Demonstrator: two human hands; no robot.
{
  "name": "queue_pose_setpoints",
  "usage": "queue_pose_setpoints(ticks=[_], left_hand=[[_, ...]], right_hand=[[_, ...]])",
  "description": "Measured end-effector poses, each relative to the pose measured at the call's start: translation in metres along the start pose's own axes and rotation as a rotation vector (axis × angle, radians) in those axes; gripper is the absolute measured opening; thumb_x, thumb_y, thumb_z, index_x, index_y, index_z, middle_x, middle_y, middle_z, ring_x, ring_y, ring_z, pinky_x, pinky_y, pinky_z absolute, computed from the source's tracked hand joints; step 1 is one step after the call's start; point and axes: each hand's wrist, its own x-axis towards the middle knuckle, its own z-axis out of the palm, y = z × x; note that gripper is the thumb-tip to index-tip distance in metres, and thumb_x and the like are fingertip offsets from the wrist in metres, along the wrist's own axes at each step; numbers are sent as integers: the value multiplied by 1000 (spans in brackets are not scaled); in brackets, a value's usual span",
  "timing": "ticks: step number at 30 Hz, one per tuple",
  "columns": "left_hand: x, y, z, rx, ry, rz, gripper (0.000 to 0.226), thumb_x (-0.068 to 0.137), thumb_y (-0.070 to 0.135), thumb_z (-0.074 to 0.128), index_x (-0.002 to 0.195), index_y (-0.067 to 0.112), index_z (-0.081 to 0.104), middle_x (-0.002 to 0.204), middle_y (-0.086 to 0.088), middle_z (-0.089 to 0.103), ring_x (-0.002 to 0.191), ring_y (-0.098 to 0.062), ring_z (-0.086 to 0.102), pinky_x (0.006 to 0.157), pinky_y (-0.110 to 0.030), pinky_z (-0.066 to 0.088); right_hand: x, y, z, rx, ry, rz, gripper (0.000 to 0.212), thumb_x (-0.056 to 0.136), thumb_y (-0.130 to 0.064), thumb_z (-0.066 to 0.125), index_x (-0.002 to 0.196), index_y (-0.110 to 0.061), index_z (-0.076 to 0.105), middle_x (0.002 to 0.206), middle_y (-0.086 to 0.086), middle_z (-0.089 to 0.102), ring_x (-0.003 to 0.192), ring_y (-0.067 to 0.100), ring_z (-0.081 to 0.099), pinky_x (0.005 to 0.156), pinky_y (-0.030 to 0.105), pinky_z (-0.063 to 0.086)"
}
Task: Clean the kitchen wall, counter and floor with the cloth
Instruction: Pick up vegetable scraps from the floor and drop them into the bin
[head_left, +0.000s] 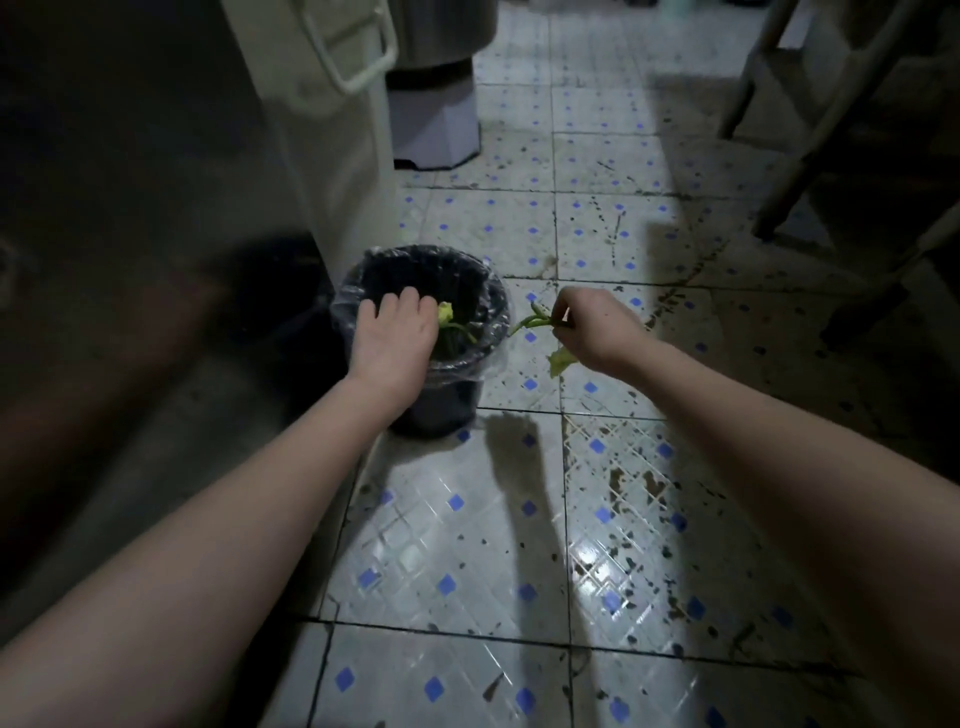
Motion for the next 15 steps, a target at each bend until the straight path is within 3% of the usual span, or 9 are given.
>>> queue_pose_setpoints(ticks=[5,15], left_hand=[[-4,-19,3,-26,-55,-52,26,90,9,50,116,14,52,119,-9,49,110,-30,49,93,-40,36],[-22,-38,15,-43,-94,-91,41,82,7,58,121,13,47,122,-8,48,111,-28,47,87,-39,37]], right_hand=[[18,-32,8,27,14,-39,15,90,-14,54,104,-13,58,108,13,62,96,32,58,79,41,50],[41,-74,23,60,139,-84,13,88,-11,53,100,-13,58,102,13,65,92,34,61,78,44,52]])
